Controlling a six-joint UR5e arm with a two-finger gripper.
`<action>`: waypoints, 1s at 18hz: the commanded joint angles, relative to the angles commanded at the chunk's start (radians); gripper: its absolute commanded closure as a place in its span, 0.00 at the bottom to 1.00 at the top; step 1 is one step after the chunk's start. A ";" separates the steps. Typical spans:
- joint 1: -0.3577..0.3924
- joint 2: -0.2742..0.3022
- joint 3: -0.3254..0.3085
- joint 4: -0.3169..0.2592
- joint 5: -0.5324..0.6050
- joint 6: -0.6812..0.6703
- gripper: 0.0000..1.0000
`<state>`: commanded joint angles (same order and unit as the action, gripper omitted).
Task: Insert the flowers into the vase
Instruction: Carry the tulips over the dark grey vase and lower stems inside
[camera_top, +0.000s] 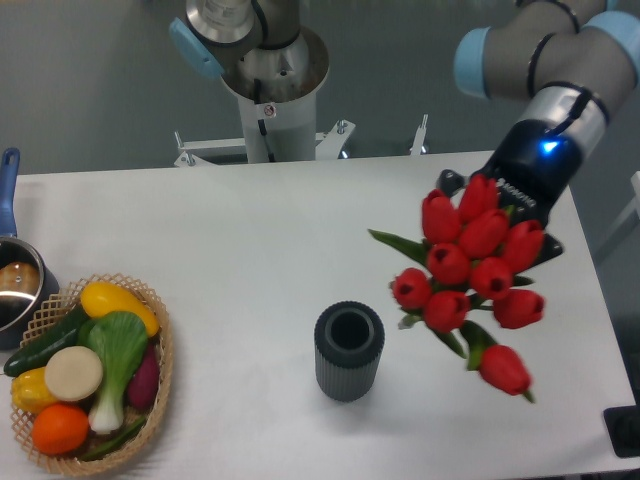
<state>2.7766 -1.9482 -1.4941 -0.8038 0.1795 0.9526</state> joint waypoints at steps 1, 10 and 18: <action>-0.003 0.003 -0.002 0.000 -0.009 -0.002 1.00; -0.015 0.003 -0.037 0.002 -0.015 0.014 1.00; -0.020 0.002 -0.097 0.002 -0.014 0.092 1.00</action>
<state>2.7566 -1.9466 -1.5906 -0.8023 0.1657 1.0445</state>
